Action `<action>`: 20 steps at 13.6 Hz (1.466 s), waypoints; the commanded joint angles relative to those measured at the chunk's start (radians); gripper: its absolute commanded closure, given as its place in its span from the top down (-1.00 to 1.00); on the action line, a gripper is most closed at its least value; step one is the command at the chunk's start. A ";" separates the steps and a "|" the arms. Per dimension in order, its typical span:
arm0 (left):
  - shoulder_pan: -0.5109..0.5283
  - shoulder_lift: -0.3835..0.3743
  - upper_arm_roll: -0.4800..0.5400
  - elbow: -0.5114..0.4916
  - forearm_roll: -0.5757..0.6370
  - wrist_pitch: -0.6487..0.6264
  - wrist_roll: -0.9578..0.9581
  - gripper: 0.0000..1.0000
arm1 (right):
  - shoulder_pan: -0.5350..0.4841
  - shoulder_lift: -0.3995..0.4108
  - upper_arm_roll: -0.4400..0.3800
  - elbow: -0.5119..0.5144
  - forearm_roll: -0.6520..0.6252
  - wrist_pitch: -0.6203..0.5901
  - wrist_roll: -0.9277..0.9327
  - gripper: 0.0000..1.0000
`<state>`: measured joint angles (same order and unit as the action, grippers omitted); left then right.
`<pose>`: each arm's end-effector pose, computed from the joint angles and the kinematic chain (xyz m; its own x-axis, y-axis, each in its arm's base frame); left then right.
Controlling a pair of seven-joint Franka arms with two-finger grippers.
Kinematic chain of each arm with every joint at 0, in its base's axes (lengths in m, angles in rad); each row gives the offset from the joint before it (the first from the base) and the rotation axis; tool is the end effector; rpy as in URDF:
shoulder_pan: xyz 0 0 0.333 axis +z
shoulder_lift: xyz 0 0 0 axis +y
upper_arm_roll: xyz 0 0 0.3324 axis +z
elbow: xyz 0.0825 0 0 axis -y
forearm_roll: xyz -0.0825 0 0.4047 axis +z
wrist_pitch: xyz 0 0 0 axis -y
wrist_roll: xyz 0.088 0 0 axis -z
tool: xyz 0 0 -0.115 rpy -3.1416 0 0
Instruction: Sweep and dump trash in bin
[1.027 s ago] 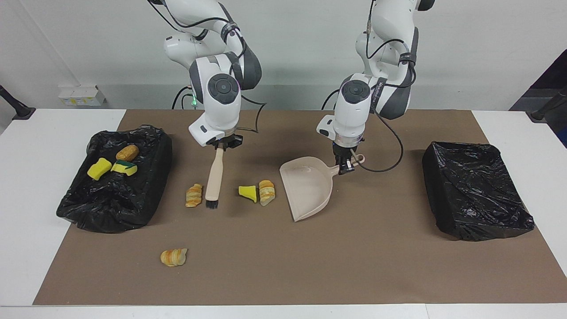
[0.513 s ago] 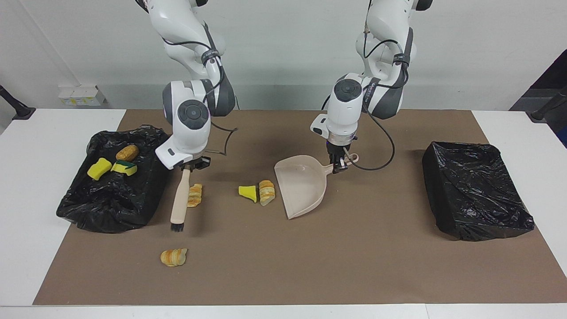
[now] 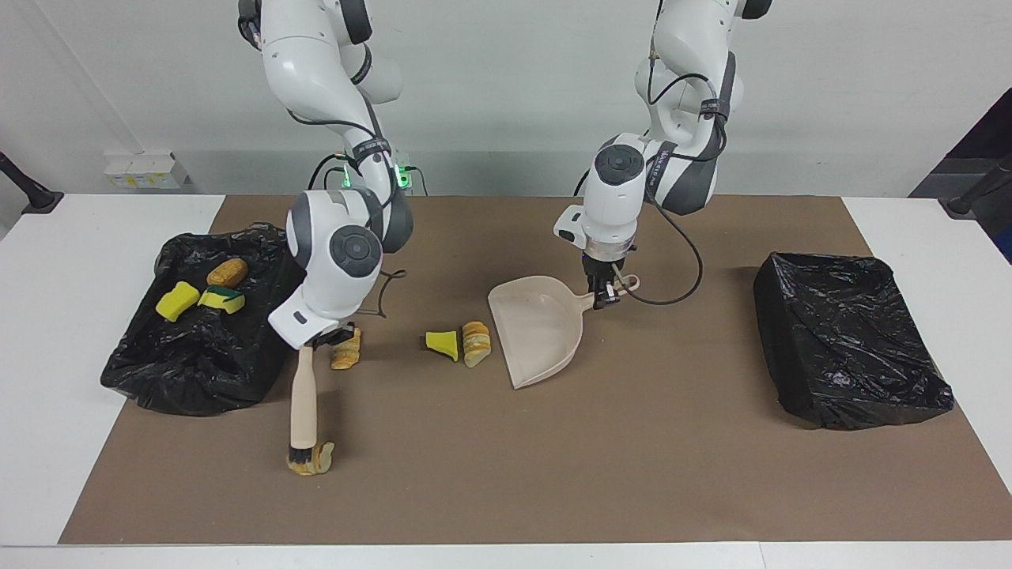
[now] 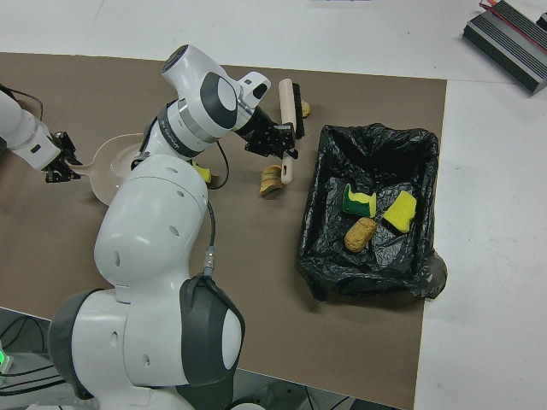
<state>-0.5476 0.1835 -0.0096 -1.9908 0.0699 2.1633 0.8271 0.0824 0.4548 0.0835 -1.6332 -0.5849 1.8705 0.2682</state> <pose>0.5183 -0.3190 0.3671 0.1473 -0.9879 -0.0492 -0.9889 -0.1460 -0.0289 0.6796 0.0604 0.3470 0.9877 0.0968 -0.1229 0.1458 -0.8537 0.4999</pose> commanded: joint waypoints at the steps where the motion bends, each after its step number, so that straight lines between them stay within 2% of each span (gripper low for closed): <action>1: -0.021 -0.035 0.016 -0.054 -0.002 0.016 -0.005 -1.00 | -0.036 0.079 0.007 0.073 -0.039 0.039 -0.073 -1.00; 3: -0.021 -0.035 0.016 -0.054 -0.002 0.016 -0.006 -1.00 | -0.046 0.111 0.010 0.096 -0.099 0.059 -0.084 -1.00; 5: -0.021 -0.035 0.016 -0.054 -0.002 0.016 -0.006 -1.00 | -0.029 0.108 0.013 0.107 -0.096 0.042 -0.089 -1.00; 7: -0.021 -0.035 0.014 -0.054 -0.002 0.016 -0.008 -1.00 | -0.027 0.102 0.025 0.076 -0.079 0.050 -0.206 -1.00; 11: -0.020 -0.035 0.016 -0.054 -0.002 0.013 -0.057 -1.00 | -0.026 0.067 0.134 0.027 -0.016 -0.020 -0.241 -1.00; 13: -0.014 -0.035 0.014 -0.054 -0.002 0.007 -0.114 -1.00 | -0.026 0.059 0.195 0.006 0.076 -0.048 -0.228 -1.00; 18: -0.009 -0.035 0.014 -0.054 -0.002 0.004 -0.114 -1.00 | 0.042 0.028 0.219 -0.025 0.279 -0.077 -0.202 -1.00; 20: -0.009 -0.035 0.016 -0.056 -0.002 0.003 -0.114 -1.00 | 0.062 0.025 0.257 -0.027 0.338 -0.082 -0.175 -1.00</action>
<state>-0.5478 0.1809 -0.0078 -2.0098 0.0699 2.1633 0.7333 0.1394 0.4991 0.3060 -1.6235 -0.3121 1.8012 0.0745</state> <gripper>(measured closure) 0.687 0.744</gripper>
